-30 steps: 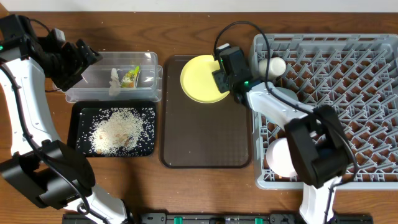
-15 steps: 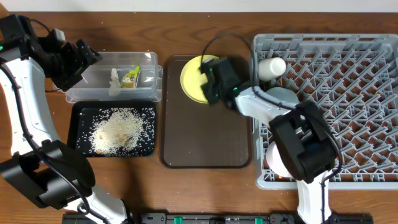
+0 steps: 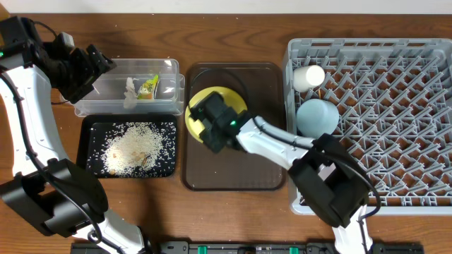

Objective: Sort waste into correct bins and load items into the dishwasher rack
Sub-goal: 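Move the right gripper to the yellow plate and grasp its edge, then lift the yellow plate with the right gripper and stand it upright in the rack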

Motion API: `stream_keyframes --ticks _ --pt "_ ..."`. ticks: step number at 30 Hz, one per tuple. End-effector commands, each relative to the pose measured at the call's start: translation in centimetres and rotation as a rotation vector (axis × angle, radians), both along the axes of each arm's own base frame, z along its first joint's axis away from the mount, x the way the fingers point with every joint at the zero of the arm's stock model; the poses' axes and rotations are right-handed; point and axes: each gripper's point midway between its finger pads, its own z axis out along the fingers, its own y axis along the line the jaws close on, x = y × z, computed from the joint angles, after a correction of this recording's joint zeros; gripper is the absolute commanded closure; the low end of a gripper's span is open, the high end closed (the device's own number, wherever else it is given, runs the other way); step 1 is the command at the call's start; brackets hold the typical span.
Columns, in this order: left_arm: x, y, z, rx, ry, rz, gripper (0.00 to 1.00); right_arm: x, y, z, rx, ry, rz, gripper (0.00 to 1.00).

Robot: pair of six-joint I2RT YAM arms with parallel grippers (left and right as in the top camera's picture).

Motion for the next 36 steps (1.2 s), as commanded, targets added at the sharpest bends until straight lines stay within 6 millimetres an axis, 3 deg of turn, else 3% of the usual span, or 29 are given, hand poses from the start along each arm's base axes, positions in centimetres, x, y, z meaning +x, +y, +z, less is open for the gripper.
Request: stream_keyframes --ticks 1,3,6,13,17,20,25,30,36 --pt "-0.1 0.2 0.1 0.006 -0.004 -0.001 0.09 -3.6 0.0 -2.9 -0.055 0.095 0.057 0.57" --pt "-0.1 0.2 0.1 0.006 -0.004 -0.001 0.09 -3.3 0.0 -2.4 -0.057 0.076 0.054 0.57" --pt "-0.1 0.2 0.1 0.006 -0.004 -0.001 0.09 -1.1 -0.6 0.0 -0.065 -0.015 0.006 0.56" --pt "-0.1 0.2 0.1 0.006 -0.004 -0.001 0.09 4.6 -4.1 11.0 0.013 -0.254 -0.160 0.53" --pt "-0.1 0.2 0.1 0.006 -0.004 -0.001 0.09 6.0 -7.0 13.4 0.024 -0.274 -0.226 0.46" --pt "-0.1 0.2 0.1 0.006 -0.004 -0.001 0.09 6.5 -9.1 12.4 -0.012 -0.234 -0.262 0.46" --pt "-0.1 0.2 0.1 0.006 -0.004 -0.001 0.09 6.4 -10.8 8.2 -0.061 -0.104 -0.275 0.45" --pt "-0.1 0.2 0.1 0.006 -0.004 -0.001 0.09 6.3 -10.4 3.3 -0.087 -0.018 -0.263 0.43" --pt "-0.1 0.2 0.1 0.006 -0.004 -0.001 0.09 5.7 -9.6 -0.8 -0.110 0.045 -0.237 0.44"
